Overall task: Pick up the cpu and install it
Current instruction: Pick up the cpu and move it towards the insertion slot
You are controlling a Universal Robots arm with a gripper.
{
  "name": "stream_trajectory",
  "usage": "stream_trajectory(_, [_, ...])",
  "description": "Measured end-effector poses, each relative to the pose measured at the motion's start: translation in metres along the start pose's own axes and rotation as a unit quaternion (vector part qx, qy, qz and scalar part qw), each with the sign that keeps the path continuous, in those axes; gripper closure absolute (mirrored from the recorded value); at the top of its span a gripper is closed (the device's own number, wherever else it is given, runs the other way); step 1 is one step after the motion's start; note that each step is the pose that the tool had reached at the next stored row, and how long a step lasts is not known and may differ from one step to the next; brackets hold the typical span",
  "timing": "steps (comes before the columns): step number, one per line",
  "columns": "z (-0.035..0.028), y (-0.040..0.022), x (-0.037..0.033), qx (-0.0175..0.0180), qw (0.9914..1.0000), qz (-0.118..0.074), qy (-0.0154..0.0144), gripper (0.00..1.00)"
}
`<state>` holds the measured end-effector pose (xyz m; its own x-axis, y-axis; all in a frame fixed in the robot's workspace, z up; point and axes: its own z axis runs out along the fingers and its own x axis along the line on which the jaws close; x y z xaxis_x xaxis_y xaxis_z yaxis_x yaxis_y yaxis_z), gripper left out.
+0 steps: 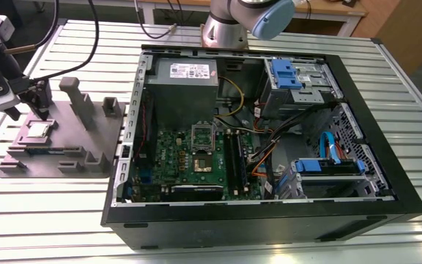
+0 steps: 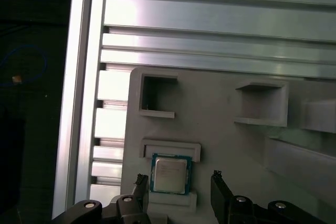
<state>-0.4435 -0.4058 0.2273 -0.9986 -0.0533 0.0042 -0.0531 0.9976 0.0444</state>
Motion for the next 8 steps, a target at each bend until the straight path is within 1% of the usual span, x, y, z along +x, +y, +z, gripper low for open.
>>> stream_trajectory(5, [0.0042, -0.0015, 0.0001, 0.0001, 1.00000, 0.001, 0.0001, 0.41])
stream_trajectory(8, [0.0054, -0.0017, 0.0003, 0.0001, 1.00000, 0.001, 0.0001, 0.41])
